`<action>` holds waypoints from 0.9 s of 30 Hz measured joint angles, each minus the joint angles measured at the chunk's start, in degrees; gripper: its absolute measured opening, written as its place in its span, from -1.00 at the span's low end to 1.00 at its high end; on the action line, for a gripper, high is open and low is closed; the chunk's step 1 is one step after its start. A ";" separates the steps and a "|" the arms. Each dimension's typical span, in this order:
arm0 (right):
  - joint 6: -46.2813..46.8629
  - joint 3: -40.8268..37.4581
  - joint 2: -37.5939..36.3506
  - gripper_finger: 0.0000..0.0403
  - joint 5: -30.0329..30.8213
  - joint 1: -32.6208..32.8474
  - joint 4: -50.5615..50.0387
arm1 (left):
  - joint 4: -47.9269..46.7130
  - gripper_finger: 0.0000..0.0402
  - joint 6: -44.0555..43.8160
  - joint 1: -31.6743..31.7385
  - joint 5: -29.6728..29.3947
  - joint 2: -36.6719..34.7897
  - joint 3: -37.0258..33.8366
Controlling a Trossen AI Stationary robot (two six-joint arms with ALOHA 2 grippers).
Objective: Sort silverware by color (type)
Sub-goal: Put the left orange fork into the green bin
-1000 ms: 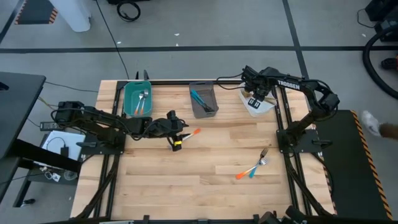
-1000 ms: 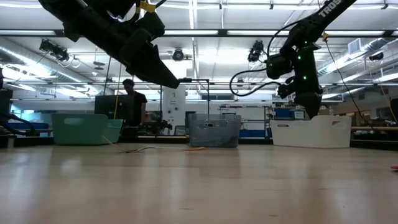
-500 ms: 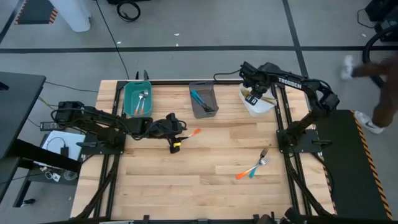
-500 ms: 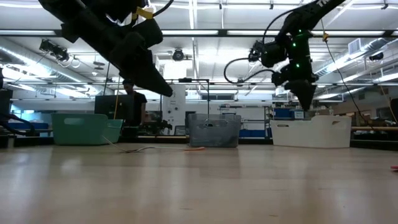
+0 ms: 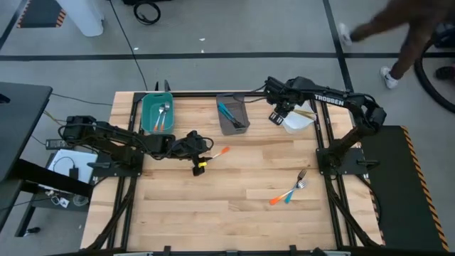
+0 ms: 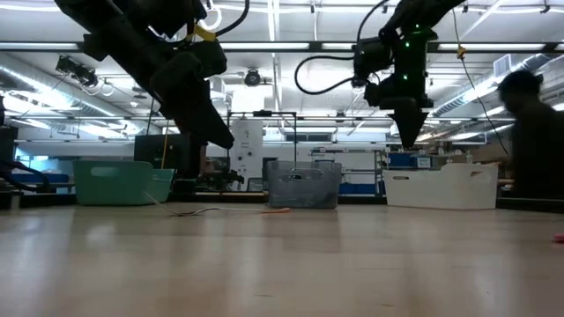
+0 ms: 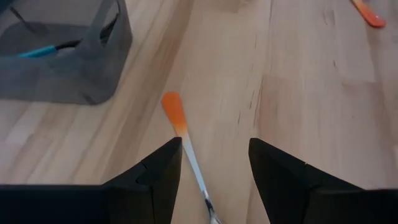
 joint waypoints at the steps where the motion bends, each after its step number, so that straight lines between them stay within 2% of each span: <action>1: 0.28 0.00 0.00 -0.40 -0.61 0.76 -0.02 | -0.15 -0.02 -0.49 0.00 0.10 0.00 0.00; 9: 4.30 0.00 0.00 -0.40 -6.91 6.34 2.58 | -0.26 -0.02 -1.75 0.00 0.14 1.11 0.05; 19: 12.77 0.00 0.02 -0.40 -7.13 13.96 3.68 | 1.11 -0.02 -1.62 0.13 0.10 5.10 -0.02; 27: 16.13 0.00 0.02 -0.40 -7.11 20.73 8.16 | 2.56 -0.02 -1.67 0.20 -0.12 9.60 0.00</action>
